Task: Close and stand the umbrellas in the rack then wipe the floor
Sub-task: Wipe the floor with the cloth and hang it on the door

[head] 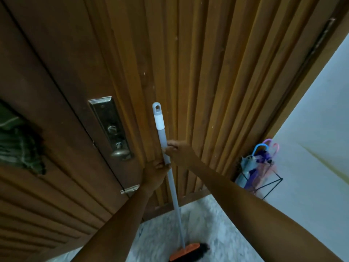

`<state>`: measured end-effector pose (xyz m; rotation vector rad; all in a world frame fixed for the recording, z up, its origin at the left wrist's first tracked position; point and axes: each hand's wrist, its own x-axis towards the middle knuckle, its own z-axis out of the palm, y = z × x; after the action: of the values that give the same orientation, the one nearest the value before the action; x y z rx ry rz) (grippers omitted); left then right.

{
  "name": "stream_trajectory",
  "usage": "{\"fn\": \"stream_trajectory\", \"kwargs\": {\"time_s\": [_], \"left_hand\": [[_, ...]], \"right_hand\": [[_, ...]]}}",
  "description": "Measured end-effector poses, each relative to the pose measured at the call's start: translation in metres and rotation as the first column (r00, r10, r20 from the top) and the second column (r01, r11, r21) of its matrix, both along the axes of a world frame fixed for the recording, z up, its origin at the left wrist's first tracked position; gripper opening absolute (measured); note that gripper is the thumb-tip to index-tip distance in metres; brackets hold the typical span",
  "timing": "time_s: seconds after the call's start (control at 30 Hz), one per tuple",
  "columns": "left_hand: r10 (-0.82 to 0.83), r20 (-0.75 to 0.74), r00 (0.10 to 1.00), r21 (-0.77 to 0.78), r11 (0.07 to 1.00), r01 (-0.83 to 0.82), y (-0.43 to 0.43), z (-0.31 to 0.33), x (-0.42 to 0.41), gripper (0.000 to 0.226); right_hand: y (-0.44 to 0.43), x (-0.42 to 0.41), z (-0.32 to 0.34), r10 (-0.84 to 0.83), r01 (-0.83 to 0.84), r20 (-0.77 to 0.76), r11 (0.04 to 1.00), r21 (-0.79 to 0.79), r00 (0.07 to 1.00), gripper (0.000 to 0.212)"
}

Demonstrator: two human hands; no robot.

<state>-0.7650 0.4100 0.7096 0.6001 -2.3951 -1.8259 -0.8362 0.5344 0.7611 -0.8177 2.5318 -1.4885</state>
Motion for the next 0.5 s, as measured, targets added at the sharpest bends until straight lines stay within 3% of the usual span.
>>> {"fn": "stream_trajectory", "kwargs": {"time_s": [0.1,0.2,0.3,0.4,0.5], "left_hand": [[-0.073,-0.057,0.996,0.034,0.997,0.075,0.02,0.005,0.017,0.01],[-0.192,-0.068,0.979,0.026,0.981,0.194,0.049,0.014,0.033,0.01],[-0.273,-0.077,0.959,0.057,0.959,0.278,0.089,0.025,0.046,0.007],[-0.418,-0.109,0.902,0.082,0.9,0.427,0.142,0.037,0.065,0.009],[-0.546,-0.118,0.829,0.087,0.826,0.557,0.2,0.046,0.091,0.011]], "right_hand": [[0.039,0.018,-0.005,0.069,-0.069,0.041,0.998,-0.011,0.997,0.018],[0.082,0.04,0.01,0.025,-0.033,0.098,0.996,0.085,0.995,0.006],[0.128,0.073,0.025,-0.092,0.081,0.109,0.991,0.102,0.99,0.01],[0.184,0.124,0.043,-0.21,0.203,0.062,0.974,0.096,0.976,0.003],[0.251,0.174,0.057,-0.305,0.3,0.009,0.94,0.165,0.952,0.01]]}}
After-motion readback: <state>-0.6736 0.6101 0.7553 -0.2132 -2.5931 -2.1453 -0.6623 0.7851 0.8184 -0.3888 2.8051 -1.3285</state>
